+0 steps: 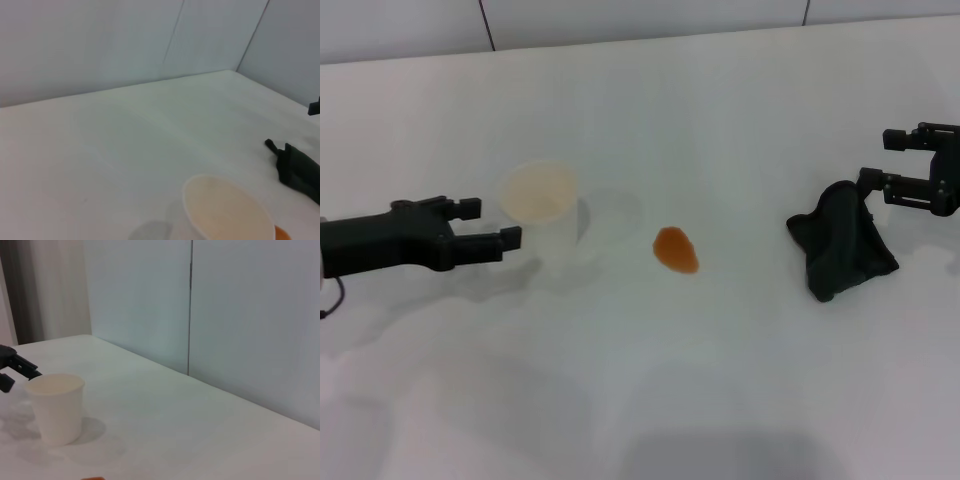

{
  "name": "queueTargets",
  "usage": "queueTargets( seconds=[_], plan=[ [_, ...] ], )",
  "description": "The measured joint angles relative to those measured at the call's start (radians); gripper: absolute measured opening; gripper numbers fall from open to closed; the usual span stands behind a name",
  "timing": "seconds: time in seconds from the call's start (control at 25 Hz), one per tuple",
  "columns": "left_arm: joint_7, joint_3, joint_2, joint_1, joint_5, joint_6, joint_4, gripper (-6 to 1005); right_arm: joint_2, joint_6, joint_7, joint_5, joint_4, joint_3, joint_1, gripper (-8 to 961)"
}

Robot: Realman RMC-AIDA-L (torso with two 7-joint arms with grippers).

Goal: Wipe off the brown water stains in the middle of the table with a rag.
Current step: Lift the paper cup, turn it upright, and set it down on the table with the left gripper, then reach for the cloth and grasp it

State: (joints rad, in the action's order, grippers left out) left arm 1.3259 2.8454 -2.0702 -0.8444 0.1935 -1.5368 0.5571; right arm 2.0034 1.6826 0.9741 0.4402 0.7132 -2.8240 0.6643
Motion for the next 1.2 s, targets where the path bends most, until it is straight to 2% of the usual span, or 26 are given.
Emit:
queueTargets(
  seconds=[0.48, 0.96, 1.2],
  plan=[
    [0.065, 0.0, 0.003, -0.035, -0.005, -0.11, 0.115, 875, 0.0, 0.006, 0.0, 0.0, 0.001, 0.0, 0.0, 613],
    [0.109, 0.002, 0.024, -0.067, -0.026, -0.243, 0.183, 878, 0.0, 0.006, 0.0, 0.0, 0.005, 0.0, -0.002, 614],
    [0.045, 0.002, 0.026, -0.082, -0.063, -0.241, 0.204, 875, 0.0, 0.005, 0.0, 0.001, 0.006, 0.0, 0.0, 614]
  ],
)
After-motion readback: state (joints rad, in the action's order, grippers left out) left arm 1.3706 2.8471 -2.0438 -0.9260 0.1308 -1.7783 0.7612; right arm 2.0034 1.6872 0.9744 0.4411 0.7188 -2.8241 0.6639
